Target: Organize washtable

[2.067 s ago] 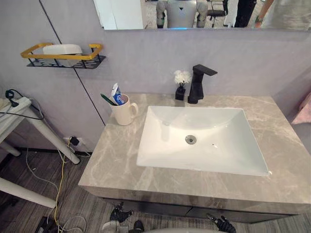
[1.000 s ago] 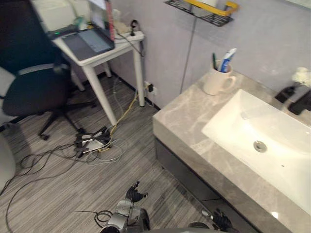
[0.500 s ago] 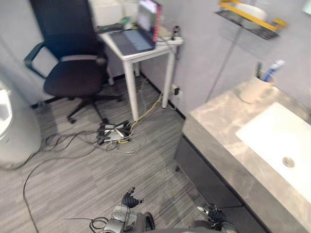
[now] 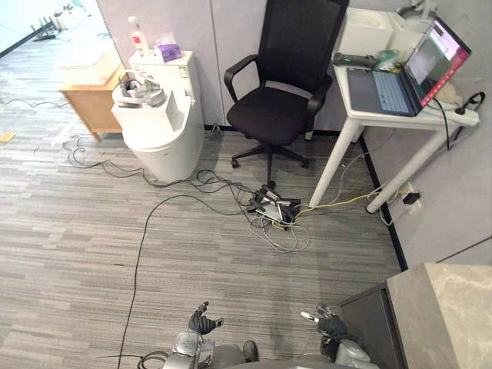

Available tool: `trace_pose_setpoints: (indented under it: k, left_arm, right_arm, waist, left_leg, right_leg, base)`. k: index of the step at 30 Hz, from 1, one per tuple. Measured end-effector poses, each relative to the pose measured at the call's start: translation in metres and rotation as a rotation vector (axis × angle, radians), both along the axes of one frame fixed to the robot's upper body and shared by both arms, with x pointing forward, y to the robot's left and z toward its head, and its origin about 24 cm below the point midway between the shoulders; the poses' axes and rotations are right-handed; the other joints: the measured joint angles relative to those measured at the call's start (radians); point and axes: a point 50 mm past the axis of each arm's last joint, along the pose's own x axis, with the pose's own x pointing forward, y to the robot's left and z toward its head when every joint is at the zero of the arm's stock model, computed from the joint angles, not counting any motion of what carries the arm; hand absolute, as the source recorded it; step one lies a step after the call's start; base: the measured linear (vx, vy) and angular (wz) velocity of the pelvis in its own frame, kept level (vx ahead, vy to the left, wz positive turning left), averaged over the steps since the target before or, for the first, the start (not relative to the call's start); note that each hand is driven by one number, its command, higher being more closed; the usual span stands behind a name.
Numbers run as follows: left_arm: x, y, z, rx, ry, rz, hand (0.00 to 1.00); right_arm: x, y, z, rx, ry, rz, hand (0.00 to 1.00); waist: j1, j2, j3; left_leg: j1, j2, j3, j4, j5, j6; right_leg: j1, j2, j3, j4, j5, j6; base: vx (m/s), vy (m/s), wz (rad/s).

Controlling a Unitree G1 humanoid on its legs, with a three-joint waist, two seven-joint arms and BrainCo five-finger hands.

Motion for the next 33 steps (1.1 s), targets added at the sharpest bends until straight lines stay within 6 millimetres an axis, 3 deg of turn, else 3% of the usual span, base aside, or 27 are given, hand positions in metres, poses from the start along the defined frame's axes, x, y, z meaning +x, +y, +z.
trace_pose_setpoints:
  k: [1,2,3,4,5,7,10,11,13,16,17,18,19,20,21,22,24,25,26,28,29,30,31,33]
  left_arm:
    - [0.002,0.000,0.001,0.006,-0.003,-0.012,0.00]
    - [0.002,0.001,0.001,0.011,-0.002,-0.021,0.00]
    - [0.003,-0.003,0.000,0.003,-0.002,-0.023,0.00]
    - [-0.001,-0.006,-0.002,-0.008,0.013,-0.021,0.00]
    - [-0.001,-0.007,-0.001,-0.012,0.010,-0.022,0.00]
    - [-0.002,-0.005,-0.002,-0.009,0.012,-0.021,0.00]
    - [-0.003,-0.006,-0.002,-0.019,0.018,-0.027,0.00]
    - [-0.004,-0.005,-0.002,-0.017,0.022,-0.027,0.00]
    - [-0.008,-0.003,-0.004,-0.016,0.032,-0.025,0.00]
    - [-0.011,-0.006,-0.005,-0.023,0.043,-0.023,0.00]
    - [-0.011,-0.006,-0.005,-0.028,0.044,-0.013,0.00]
    - [-0.011,-0.007,-0.005,-0.035,0.044,0.002,0.00]
    - [-0.005,0.009,-0.002,-0.014,0.018,0.059,0.00]
    - [0.003,0.009,0.001,-0.019,-0.010,0.065,0.00]
    - [0.002,0.010,0.000,-0.021,-0.007,0.093,0.00]
    - [-0.001,0.016,0.001,-0.015,-0.006,0.126,0.00]
    - [0.003,0.012,0.003,-0.029,-0.026,0.131,0.00]
    - [0.003,0.003,0.002,-0.053,-0.029,0.132,0.00]
    - [0.003,0.001,0.003,-0.060,-0.033,0.132,0.00]
    - [0.006,-0.014,0.004,-0.099,-0.046,0.135,0.00]
    - [0.006,-0.021,0.003,-0.123,-0.045,0.142,0.00]
    - [0.006,-0.024,0.003,-0.132,-0.043,0.145,0.00]
    - [0.003,-0.030,0.002,-0.146,-0.035,0.144,0.00]
    - [0.003,-0.032,0.002,-0.153,-0.033,0.143,0.00]
  right_arm:
    - [0.000,0.000,0.000,0.000,0.001,-0.003,0.00]
    - [-0.002,-0.001,-0.001,-0.003,0.004,-0.007,0.00]
    - [0.001,-0.006,0.001,-0.019,-0.009,-0.005,0.00]
    - [0.005,-0.012,0.003,-0.036,-0.023,-0.004,0.00]
    - [0.004,-0.012,0.002,-0.036,-0.013,-0.002,0.00]
    - [0.002,-0.012,0.002,-0.036,-0.010,0.002,0.00]
    - [0.005,-0.016,0.003,-0.053,-0.015,0.019,0.00]
    - [0.005,-0.017,0.004,-0.058,-0.018,0.023,0.00]
    - [0.009,-0.017,0.005,-0.064,-0.032,0.030,0.00]
    - [0.014,-0.020,0.009,-0.075,-0.058,0.032,0.00]
    - [0.015,-0.025,0.010,-0.087,-0.065,0.031,0.00]
    - [0.016,-0.026,0.011,-0.090,-0.069,0.032,0.00]
    - [0.015,-0.015,0.010,-0.058,-0.067,0.020,0.00]
    - [0.013,-0.013,0.010,-0.045,-0.071,-0.002,0.00]
    - [0.012,-0.018,0.011,-0.052,-0.083,-0.021,0.00]
    - [0.011,-0.012,0.011,-0.042,-0.077,-0.004,0.00]
    - [0.010,-0.006,0.012,-0.029,-0.091,0.010,0.00]
    - [0.011,-0.001,0.012,-0.017,-0.096,0.011,0.00]
    - [0.011,0.001,0.012,-0.011,-0.098,0.009,0.00]
    - [0.017,-0.001,0.016,-0.008,-0.120,-0.004,0.00]
    - [0.018,-0.002,0.016,-0.010,-0.125,-0.005,0.00]
    - [0.018,-0.002,0.016,-0.007,-0.125,-0.005,0.00]
    - [0.019,0.001,0.017,-0.004,-0.132,0.005,0.00]
    - [0.021,0.001,0.019,-0.003,-0.142,0.005,0.00]
  waist:
    - [-0.005,-0.013,-0.001]
    - [-0.009,0.001,0.001]
    - [-0.018,0.017,0.011]
    - [-0.035,0.047,0.024]
    - [-0.030,0.050,0.022]
    - [-0.032,0.030,0.016]
    - [-0.042,0.030,0.016]
    - [-0.044,0.030,0.017]
    - [-0.055,0.038,0.019]
    - [-0.057,0.063,0.022]
    - [-0.057,0.073,0.026]
    - [-0.058,0.072,0.024]
    - [-0.051,-0.008,0.040]
    - [-0.051,0.007,0.040]
    - [-0.044,0.011,0.044]
    - [-0.020,-0.010,0.037]
    - [-0.026,-0.006,0.035]
    - [-0.024,-0.007,0.031]
    - [-0.027,-0.014,0.023]
    - [-0.018,0.034,0.014]
    - [-0.015,0.047,0.019]
    - [-0.017,0.053,0.020]
    - [-0.027,0.065,0.021]
    - [-0.031,0.067,0.019]
  left_leg:
    - [-0.007,-0.011,0.046,-0.030,0.015,-0.022]
    - [-0.006,0.019,0.162,-0.031,-0.026,-0.005]
    - [-0.006,0.093,0.315,0.013,-0.079,0.042]
    - [-0.003,0.139,0.371,0.033,-0.111,0.059]
    - [0.017,0.114,0.340,0.011,-0.096,0.077]
    - [0.033,0.059,0.298,-0.049,-0.081,0.089]
    - [0.052,-0.002,0.225,-0.104,-0.073,0.092]
    - [0.057,-0.008,0.209,-0.107,-0.070,0.088]
    - [0.083,-0.019,0.150,-0.117,-0.064,0.081]
    - [0.089,-0.017,0.076,-0.141,-0.036,0.084]
    - [0.092,-0.016,0.042,-0.152,-0.026,0.069]
    - [0.094,-0.011,0.024,-0.156,-0.041,0.012]
    - [0.031,0.002,0.053,0.063,-0.175,0.122]
    - [0.013,0.053,0.060,0.143,-0.213,0.199]
    - [0.034,0.089,0.021,0.130,-0.211,0.057]
    - [0.071,0.069,-0.022,0.100,-0.191,0.029]
    - [0.097,0.062,-0.087,0.053,-0.181,0.018]
    - [0.082,0.056,-0.122,0.060,-0.176,0.007]
    - [0.065,0.055,-0.122,0.068,-0.176,0.005]
    - [0.023,0.097,-0.097,0.086,-0.174,-0.034]
    - [0.008,0.134,0.005,0.106,-0.170,-0.068]
    - [0.012,0.156,0.073,0.109,-0.166,-0.074]
    - [0.036,0.207,0.228,0.084,-0.155,-0.089]
    - [0.049,0.217,0.304,0.067,-0.134,-0.078]
  right_leg:
    - [0.000,-0.024,-0.033,-0.021,0.002,0.000]
    - [0.000,-0.026,-0.053,-0.029,0.001,0.001]
    - [-0.001,-0.013,-0.075,-0.023,-0.001,0.004]
    - [0.018,0.004,-0.101,-0.016,-0.010,0.016]
    - [0.031,-0.007,-0.113,-0.012,-0.021,0.029]
    - [0.020,-0.043,-0.128,0.039,-0.063,0.050]
    - [-0.106,-0.127,-0.102,0.337,-0.091,0.075]
    - [-0.130,-0.130,-0.072,0.393,-0.095,0.071]
    - [-0.187,-0.103,0.028,0.456,-0.108,0.076]
    - [-0.278,-0.041,0.121,0.391,-0.111,0.077]
    - [-0.306,-0.010,0.157,0.363,-0.108,0.078]
    - [-0.321,0.012,0.190,0.339,-0.103,0.075]
    - [-0.346,-0.054,0.269,0.288,-0.079,0.086]
    - [-0.358,-0.074,0.284,0.284,-0.069,0.129]
    - [-0.352,-0.079,0.304,0.259,-0.058,0.171]
    - [-0.352,-0.092,0.314,0.243,-0.049,0.147]
    - [-0.335,-0.086,0.241,0.238,-0.043,0.133]
    - [-0.323,-0.077,0.198,0.195,-0.002,0.078]
    - [-0.314,-0.078,0.186,0.168,0.057,0.052]
    - [-0.301,-0.077,0.102,0.131,0.087,0.046]
    - [-0.274,-0.077,0.063,0.104,0.088,0.044]
    - [-0.257,-0.077,0.045,0.098,0.086,0.041]
    - [-0.221,-0.076,0.010,0.097,0.084,0.038]
    - [-0.204,-0.076,-0.014,0.090,0.081,0.038]
  base:
    - [-0.12,-0.026,0.58]
    - [-0.10,-0.014,0.63]
    - [-0.04,-0.028,0.69]
    - [0.01,0.015,0.74]
    - [0.00,0.026,0.69]
    - [-0.03,0.060,0.70]
    - [-0.03,0.084,0.69]
    - [0.05,0.110,0.75]
    - [0.10,0.075,0.77]
    - [0.12,0.069,0.75]
    - [0.13,0.053,0.78]
    - [0.20,0.030,1.11]
    - [0.21,-0.038,1.19]
    - [0.24,-0.026,1.33]
    - [0.28,-0.123,0.77]
    - [0.29,-0.107,0.93]
    - [0.29,-0.192,1.10]
    - [0.23,-0.202,1.15]
    - [0.21,-0.210,1.47]
    - [0.24,-0.188,1.16]
    - [0.21,-0.144,0.73]
    - [0.18,-0.140,0.82]
    - [0.15,-0.098,0.62]
    - [0.12,-0.059,0.46]
